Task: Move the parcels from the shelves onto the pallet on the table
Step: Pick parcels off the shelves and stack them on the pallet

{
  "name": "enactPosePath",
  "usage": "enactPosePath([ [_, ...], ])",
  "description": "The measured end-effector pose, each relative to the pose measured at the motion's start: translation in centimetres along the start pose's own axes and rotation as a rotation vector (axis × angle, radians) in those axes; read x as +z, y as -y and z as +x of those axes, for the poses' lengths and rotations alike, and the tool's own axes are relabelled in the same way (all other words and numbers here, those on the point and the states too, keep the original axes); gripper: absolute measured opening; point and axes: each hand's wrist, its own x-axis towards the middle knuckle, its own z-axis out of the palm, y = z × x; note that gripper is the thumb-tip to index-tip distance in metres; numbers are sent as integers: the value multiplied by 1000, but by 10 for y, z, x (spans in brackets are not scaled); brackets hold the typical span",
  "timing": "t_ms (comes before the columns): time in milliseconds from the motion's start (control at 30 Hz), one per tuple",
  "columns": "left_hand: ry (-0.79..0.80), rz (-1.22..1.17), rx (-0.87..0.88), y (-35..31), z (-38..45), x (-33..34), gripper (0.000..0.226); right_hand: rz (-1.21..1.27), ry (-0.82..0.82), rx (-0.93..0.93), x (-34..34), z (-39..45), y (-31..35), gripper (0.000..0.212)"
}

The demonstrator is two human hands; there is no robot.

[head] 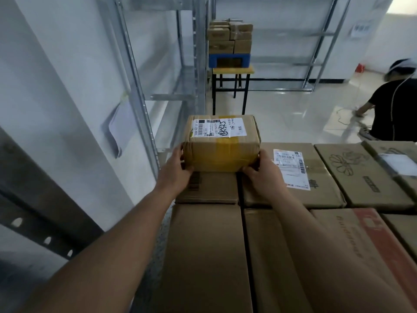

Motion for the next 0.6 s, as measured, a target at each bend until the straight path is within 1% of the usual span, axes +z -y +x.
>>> enactPosePath([
  [267,-22,-20,10,4,2,-1,69,-53,-14,-6,4,1,3,42],
  [467,21,-20,-1,4,-1,-2,74,-98,-9,-30,1,-2,2,41],
  [600,17,-17,-4,3,-13,-2,76,-155,-20,-18,-2,-7,0,47],
])
